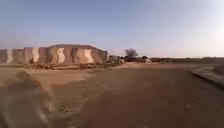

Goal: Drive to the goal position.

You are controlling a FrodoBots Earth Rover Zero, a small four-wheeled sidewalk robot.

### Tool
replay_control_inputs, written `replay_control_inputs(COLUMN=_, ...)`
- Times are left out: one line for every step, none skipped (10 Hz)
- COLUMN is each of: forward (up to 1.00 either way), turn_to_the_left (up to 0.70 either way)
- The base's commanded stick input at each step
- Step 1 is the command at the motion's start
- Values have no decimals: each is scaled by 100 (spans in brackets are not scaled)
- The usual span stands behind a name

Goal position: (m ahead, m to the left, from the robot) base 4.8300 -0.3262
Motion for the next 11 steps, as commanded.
replay_control_inputs(forward=69, turn_to_the_left=0)
replay_control_inputs(forward=69, turn_to_the_left=0)
replay_control_inputs(forward=69, turn_to_the_left=0)
replay_control_inputs(forward=69, turn_to_the_left=0)
replay_control_inputs(forward=69, turn_to_the_left=0)
replay_control_inputs(forward=69, turn_to_the_left=0)
replay_control_inputs(forward=69, turn_to_the_left=0)
replay_control_inputs(forward=69, turn_to_the_left=-2)
replay_control_inputs(forward=69, turn_to_the_left=-21)
replay_control_inputs(forward=69, turn_to_the_left=-34)
replay_control_inputs(forward=69, turn_to_the_left=-35)
